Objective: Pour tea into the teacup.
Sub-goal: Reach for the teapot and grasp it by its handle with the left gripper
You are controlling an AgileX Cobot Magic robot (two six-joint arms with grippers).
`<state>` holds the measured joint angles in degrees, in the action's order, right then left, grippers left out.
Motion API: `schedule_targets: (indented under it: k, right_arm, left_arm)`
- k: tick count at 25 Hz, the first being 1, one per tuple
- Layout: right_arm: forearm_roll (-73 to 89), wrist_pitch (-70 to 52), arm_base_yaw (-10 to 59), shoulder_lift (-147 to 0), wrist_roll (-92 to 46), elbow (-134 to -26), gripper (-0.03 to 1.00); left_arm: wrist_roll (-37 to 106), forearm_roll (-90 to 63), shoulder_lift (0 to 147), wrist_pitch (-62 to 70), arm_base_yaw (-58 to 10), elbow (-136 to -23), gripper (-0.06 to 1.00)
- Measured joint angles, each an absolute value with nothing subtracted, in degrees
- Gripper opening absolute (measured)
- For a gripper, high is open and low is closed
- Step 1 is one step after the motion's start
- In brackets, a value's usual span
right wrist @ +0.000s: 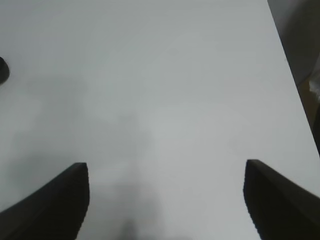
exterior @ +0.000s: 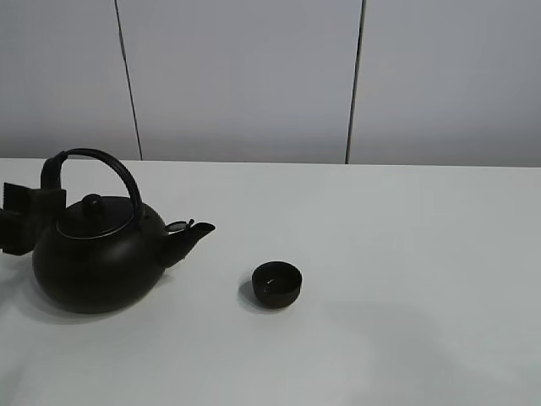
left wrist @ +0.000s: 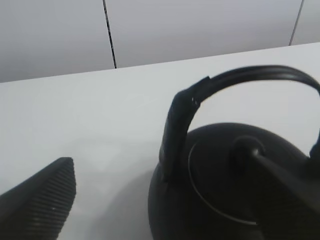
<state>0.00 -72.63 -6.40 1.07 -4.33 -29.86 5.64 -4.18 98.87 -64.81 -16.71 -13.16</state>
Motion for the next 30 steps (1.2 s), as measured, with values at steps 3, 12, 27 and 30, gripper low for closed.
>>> schedule_targets:
  k: [3,12,27,30]
  right_arm:
    - [0.0,-72.63,-6.4,1.07,-4.33,-29.86,0.58]
    - [0.0,-72.63,-6.4,1.07,-4.33,-29.86,0.58]
    - [0.0,-72.63,-6.4,1.07,-4.33,-29.86,0.58]
    - [0.0,-72.63,-6.4,1.07,-4.33,-29.86,0.58]
  left_arm:
    - [5.51,-4.18,98.92,-64.87,-16.71,-15.0,0.66]
    - [5.2,-4.18,103.17,-64.74,-16.71,-17.69,0.66]
    - [2.47,-3.91,103.87,-62.84,-13.59,-19.91,0.66]
    - [2.28,-3.63,103.87,-62.03,-13.59,-20.97,0.66]
